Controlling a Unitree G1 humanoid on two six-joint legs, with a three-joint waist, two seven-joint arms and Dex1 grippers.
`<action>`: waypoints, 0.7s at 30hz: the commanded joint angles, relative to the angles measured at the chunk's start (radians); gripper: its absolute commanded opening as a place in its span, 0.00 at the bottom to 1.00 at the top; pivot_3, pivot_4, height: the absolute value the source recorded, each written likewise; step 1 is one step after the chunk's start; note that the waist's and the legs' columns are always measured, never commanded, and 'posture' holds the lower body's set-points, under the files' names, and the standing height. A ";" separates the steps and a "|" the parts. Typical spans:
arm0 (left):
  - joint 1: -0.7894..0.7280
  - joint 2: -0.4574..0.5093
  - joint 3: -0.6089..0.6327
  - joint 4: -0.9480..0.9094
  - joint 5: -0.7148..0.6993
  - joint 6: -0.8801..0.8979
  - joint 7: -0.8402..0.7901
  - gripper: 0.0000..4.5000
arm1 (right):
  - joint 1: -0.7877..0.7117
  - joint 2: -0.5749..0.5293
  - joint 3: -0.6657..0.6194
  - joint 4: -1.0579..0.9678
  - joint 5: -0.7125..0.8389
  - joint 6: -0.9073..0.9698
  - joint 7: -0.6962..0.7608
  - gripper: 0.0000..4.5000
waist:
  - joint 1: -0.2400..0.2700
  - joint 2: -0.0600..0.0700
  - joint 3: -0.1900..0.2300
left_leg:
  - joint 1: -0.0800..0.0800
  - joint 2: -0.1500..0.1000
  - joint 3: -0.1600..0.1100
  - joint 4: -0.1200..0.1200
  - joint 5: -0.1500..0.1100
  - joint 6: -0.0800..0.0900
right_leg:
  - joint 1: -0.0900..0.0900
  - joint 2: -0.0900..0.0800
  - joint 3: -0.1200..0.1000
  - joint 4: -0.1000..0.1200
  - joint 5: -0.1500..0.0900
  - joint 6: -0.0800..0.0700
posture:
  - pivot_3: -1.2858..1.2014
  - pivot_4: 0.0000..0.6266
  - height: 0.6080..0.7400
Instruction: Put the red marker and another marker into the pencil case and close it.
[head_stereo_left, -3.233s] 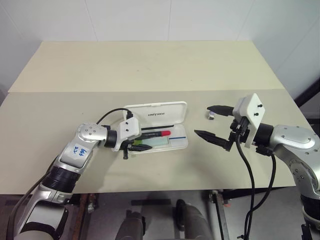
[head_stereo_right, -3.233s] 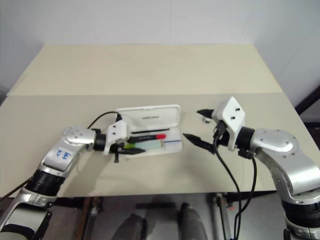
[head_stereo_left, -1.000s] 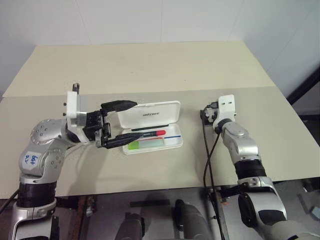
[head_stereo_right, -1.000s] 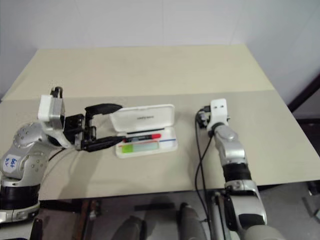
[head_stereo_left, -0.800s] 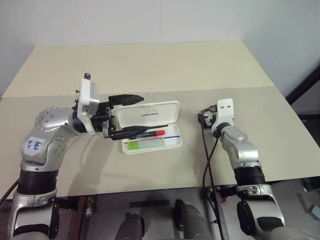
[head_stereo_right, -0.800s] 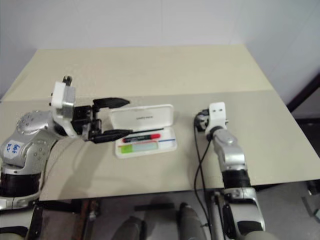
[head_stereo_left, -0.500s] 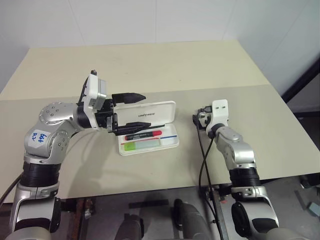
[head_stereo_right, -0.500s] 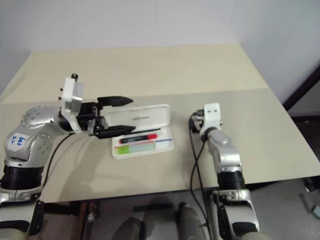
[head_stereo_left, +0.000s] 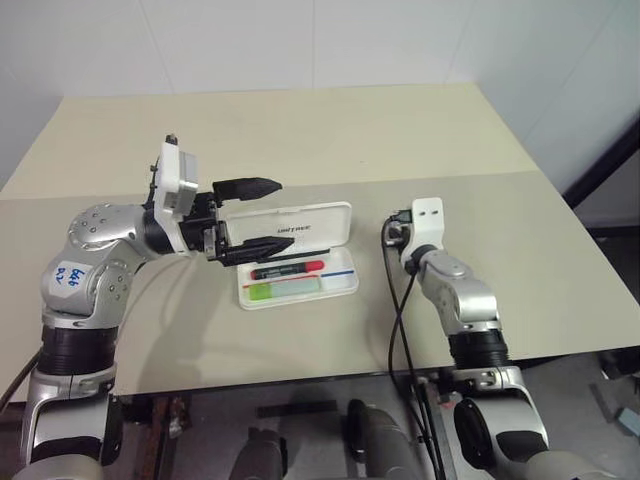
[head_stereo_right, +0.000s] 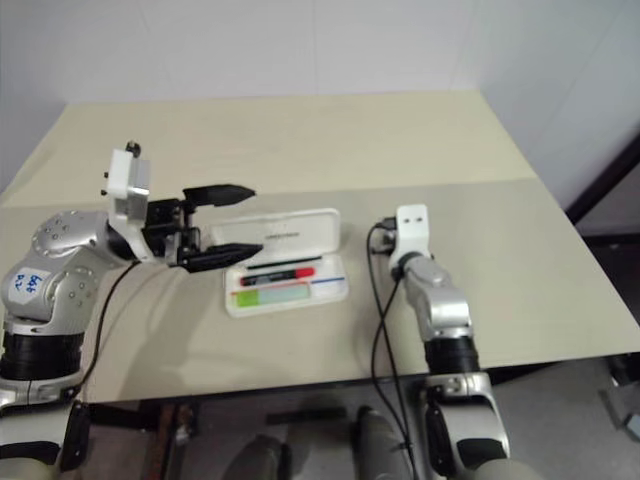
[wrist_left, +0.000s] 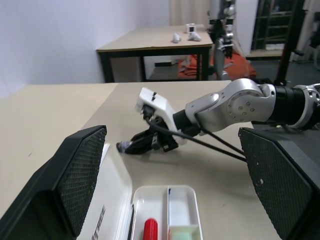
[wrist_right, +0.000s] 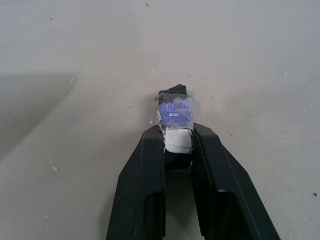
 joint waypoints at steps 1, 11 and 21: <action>0.028 0.012 0.052 -0.051 -0.019 -0.020 0.011 1.00 | -0.034 -0.069 -0.037 -0.041 0.019 -0.042 0.057 0.08 | 0.004 0.001 0.001 | 0.000 0.000 0.000 0.000 0.000 0.000 | 0.000 0.000 0.000 0.000 0.000 0.000 | 0.52 0.24 1.00; 0.177 0.000 0.140 -0.134 -0.070 -0.075 -0.034 1.00 | -0.111 -0.229 -0.031 -0.383 0.253 0.008 0.411 0.08 | 0.001 0.003 0.002 | -0.002 0.001 0.000 -0.010 -0.001 0.000 | -0.004 0.001 0.000 -0.008 0.000 0.000 | 0.52 0.24 1.00; 0.367 0.033 0.199 -0.157 -0.064 -0.187 -0.132 1.00 | -0.003 -0.529 0.138 -0.584 0.467 0.123 0.927 0.08 | 0.027 0.003 0.002 | -0.003 0.003 0.000 -0.014 -0.002 0.001 | -0.002 0.002 -0.003 -0.016 -0.001 0.000 | 0.52 0.24 1.00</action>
